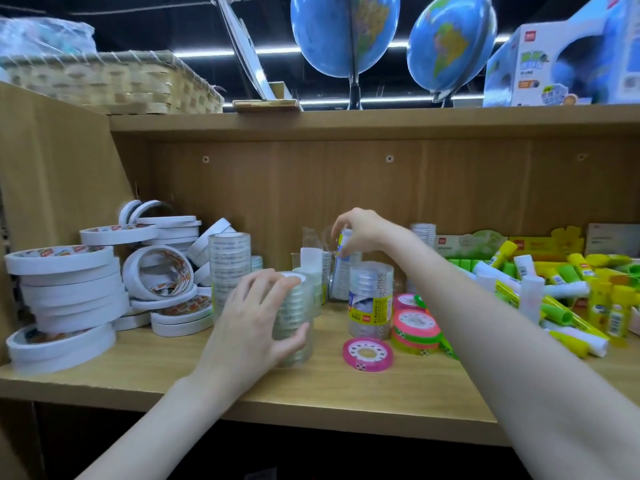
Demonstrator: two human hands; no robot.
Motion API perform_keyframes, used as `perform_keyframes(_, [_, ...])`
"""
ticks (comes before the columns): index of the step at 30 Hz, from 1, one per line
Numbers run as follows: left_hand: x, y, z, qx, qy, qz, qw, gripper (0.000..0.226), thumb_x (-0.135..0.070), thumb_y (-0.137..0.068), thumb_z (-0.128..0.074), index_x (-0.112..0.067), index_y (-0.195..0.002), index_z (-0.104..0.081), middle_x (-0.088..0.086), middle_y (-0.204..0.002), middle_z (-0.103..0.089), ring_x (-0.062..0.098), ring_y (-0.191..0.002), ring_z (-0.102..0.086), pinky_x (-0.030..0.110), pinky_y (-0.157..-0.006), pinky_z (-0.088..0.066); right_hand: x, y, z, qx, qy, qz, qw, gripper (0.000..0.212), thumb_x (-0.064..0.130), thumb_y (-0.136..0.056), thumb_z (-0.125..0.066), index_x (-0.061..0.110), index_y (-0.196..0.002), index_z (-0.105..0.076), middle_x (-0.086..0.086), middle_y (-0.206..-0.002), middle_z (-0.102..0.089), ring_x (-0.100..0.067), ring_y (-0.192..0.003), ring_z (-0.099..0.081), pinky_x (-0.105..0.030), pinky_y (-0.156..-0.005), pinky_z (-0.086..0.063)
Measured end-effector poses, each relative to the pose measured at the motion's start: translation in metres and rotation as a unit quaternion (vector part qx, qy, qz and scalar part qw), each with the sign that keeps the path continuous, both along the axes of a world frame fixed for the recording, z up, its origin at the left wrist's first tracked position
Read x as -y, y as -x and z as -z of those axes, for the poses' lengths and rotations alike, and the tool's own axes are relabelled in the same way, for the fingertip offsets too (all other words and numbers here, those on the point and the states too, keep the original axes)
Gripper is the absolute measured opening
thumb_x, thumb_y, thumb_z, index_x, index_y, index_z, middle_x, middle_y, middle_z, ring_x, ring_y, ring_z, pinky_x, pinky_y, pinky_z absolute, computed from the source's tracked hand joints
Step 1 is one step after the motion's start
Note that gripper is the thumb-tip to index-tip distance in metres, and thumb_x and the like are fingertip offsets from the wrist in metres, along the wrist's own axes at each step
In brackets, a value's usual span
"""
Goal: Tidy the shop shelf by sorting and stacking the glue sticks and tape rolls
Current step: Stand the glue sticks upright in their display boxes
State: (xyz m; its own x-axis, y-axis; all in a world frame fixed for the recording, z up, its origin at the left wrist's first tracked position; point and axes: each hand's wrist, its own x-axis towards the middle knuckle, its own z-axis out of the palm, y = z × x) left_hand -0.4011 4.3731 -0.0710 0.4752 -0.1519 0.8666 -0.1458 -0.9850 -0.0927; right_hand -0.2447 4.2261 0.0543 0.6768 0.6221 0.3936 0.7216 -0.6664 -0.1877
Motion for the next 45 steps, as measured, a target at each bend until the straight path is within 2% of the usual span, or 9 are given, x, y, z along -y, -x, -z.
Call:
perform_keyframes(5, [0.004, -0.005, 0.001, 0.009, 0.013, 0.008, 1.0, 0.048, -0.049, -0.077, -0.047, -0.023, -0.116, -0.043, 0.0, -0.109, -0.052, 0.016, -0.108, -0.041, 0.03, -0.096, -0.038, 0.0, 0.0, 0.016, -0.062, -0.015, -0.031, 0.997, 0.035, 0.015, -0.08, -0.07, 0.017, -0.113, -0.062, -0.006, -0.122, -0.055, -0.019, -0.107, -0.051, -0.027, -0.081, -0.042])
perform_keyframes(12, [0.017, -0.022, 0.002, 0.005, 0.008, -0.014, 1.0, 0.05, -0.048, -0.078, -0.042, -0.015, -0.116, -0.044, 0.009, -0.107, -0.057, 0.02, -0.11, -0.04, 0.032, -0.097, -0.039, 0.051, 0.022, 0.011, -0.033, -0.095, -0.037, 0.994, 0.025, 0.024, -0.082, -0.068, 0.022, -0.107, -0.064, -0.004, -0.116, -0.061, -0.019, -0.109, -0.055, -0.035, -0.097, -0.043])
perform_keyframes(18, [0.035, -0.04, -0.003, -0.066, 0.032, -0.005, 0.997, 0.056, -0.039, -0.077, -0.059, -0.002, -0.119, -0.053, 0.017, -0.11, -0.055, 0.035, -0.113, -0.048, 0.031, -0.099, -0.03, 0.122, 0.051, 0.034, -0.017, -0.11, -0.007, 0.994, 0.02, 0.023, -0.084, -0.066, 0.025, -0.104, -0.062, -0.004, -0.116, -0.06, -0.018, -0.109, -0.056, -0.03, -0.096, -0.043])
perform_keyframes(22, [0.047, -0.041, -0.003, -0.029, 0.042, -0.037, 0.998, 0.062, -0.037, -0.079, -0.061, -0.004, -0.129, -0.046, 0.024, -0.133, -0.045, 0.041, -0.132, -0.033, 0.05, -0.108, -0.026, 0.172, 0.074, 0.045, 0.04, -0.179, 0.051, 0.982, 0.019, 0.012, -0.087, -0.061, 0.015, -0.105, -0.065, -0.003, -0.11, -0.059, -0.014, -0.103, -0.056, -0.03, -0.093, -0.045])
perform_keyframes(27, [0.104, -0.039, -0.011, 0.039, 0.038, 0.092, 0.994, 0.044, -0.026, -0.079, -0.04, -0.013, -0.122, -0.041, 0.018, -0.131, -0.046, 0.03, -0.124, -0.038, 0.039, -0.103, -0.03, 0.23, 0.08, 0.057, 0.006, -0.197, 0.122, 0.973, 0.02, 0.008, -0.088, -0.057, 0.014, -0.106, -0.063, -0.002, -0.11, -0.062, -0.021, -0.106, -0.058, -0.036, -0.09, -0.046])
perform_keyframes(32, [0.178, -0.062, -0.008, 0.01, 0.007, 0.181, 0.983, 0.047, -0.021, -0.072, -0.039, -0.015, -0.119, -0.042, 0.014, -0.126, -0.052, 0.03, -0.115, -0.046, 0.04, -0.096, -0.04, 0.286, 0.072, 0.084, 0.034, -0.22, 0.218, 0.95, 0.032, 0.006, -0.087, -0.06, 0.007, -0.118, -0.056, -0.011, -0.116, -0.058, -0.026, -0.108, -0.055, -0.028, -0.085, -0.041])
perform_keyframes(37, [0.234, -0.094, -0.011, -0.018, -0.077, 0.179, 0.981, 0.047, -0.025, -0.071, -0.039, -0.021, -0.117, -0.046, 0.014, -0.125, -0.054, 0.032, -0.115, -0.05, 0.041, -0.099, -0.029, 0.337, 0.045, 0.115, 0.004, -0.185, 0.35, 0.918, 0.051, 0.016, -0.084, -0.064, 0.01, -0.132, -0.045, -0.02, -0.131, -0.041, -0.037, -0.124, -0.039, -0.039, -0.104, -0.03])
perform_keyframes(42, [0.291, -0.125, -0.01, -0.07, -0.16, 0.186, 0.967, 0.049, -0.03, -0.071, -0.038, -0.017, -0.11, -0.064, 0.012, -0.12, -0.06, 0.029, -0.111, -0.057, 0.037, -0.097, -0.029, 0.357, 0.009, 0.116, 0.027, -0.267, 0.344, 0.9, 0.071, 0.023, -0.08, -0.07, 0.022, -0.14, -0.034, -0.014, -0.141, -0.031, -0.035, -0.128, -0.031, -0.039, -0.106, -0.027])
perform_keyframes(45, [0.317, -0.138, -0.008, -0.088, -0.194, 0.189, 0.959, 0.051, -0.032, -0.07, -0.035, -0.016, -0.107, -0.066, 0.01, -0.117, -0.063, 0.026, -0.111, -0.059, 0.04, -0.102, -0.033, 0.368, -0.016, 0.116, 0.034, -0.164, 0.373, 0.913, 0.075, 0.037, -0.079, -0.07, 0.028, -0.143, -0.031, -0.014, -0.149, -0.021, -0.034, -0.137, -0.017, -0.043, -0.109, -0.022])
